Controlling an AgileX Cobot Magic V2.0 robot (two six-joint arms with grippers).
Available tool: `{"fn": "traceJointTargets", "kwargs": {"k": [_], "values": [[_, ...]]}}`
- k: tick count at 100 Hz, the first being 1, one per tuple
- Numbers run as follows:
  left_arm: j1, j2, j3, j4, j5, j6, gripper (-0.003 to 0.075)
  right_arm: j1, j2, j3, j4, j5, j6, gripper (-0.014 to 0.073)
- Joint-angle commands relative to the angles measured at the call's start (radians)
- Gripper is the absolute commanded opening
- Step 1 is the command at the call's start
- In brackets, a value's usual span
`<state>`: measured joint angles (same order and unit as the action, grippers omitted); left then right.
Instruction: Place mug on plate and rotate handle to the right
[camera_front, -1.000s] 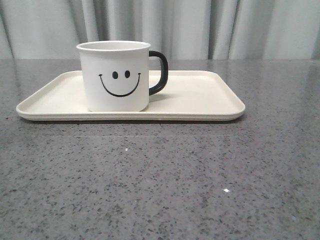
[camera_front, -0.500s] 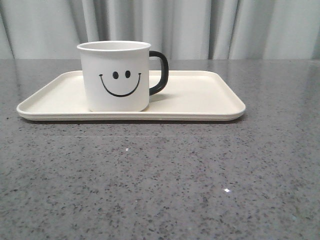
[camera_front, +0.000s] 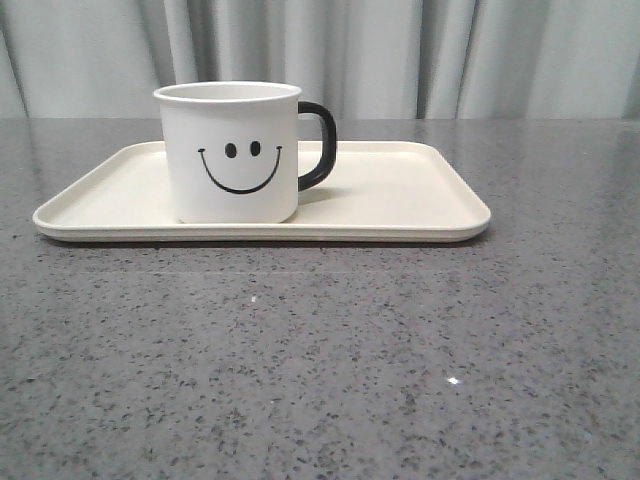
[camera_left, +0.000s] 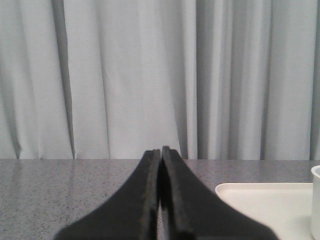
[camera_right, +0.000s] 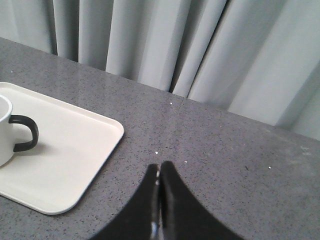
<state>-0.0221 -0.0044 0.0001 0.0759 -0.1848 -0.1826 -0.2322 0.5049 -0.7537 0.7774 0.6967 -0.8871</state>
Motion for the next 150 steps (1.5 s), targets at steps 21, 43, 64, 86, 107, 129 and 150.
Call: {"fn": "traceJointTargets", "kwargs": {"k": [21,43,64,86,107,129,150], "values": [[0.007,-0.029,0.01,-0.016,-0.02,-0.011,-0.002,0.003,0.005,-0.026,0.023,-0.05,-0.002,-0.006],[0.007,-0.029,0.01,-0.026,-0.014,-0.012,-0.002,0.003,0.005,-0.026,0.023,-0.051,-0.002,-0.006],[0.007,-0.029,0.01,-0.047,-0.014,-0.012,-0.002,0.003,0.005,-0.026,0.023,-0.051,-0.002,-0.006],[0.007,-0.029,0.01,-0.047,-0.014,-0.012,-0.002,0.003,0.005,-0.026,0.023,-0.051,-0.002,-0.006],[0.007,-0.029,0.01,-0.047,-0.014,-0.012,-0.002,0.003,0.005,-0.026,0.023,-0.051,-0.002,-0.006],[0.007,-0.029,0.01,-0.047,-0.014,-0.012,-0.002,0.003,0.005,-0.026,0.023,-0.051,-0.002,-0.006],[0.007,-0.029,0.01,-0.047,-0.014,-0.012,-0.002,0.003,0.005,-0.026,0.023,-0.051,-0.002,-0.006]]}}
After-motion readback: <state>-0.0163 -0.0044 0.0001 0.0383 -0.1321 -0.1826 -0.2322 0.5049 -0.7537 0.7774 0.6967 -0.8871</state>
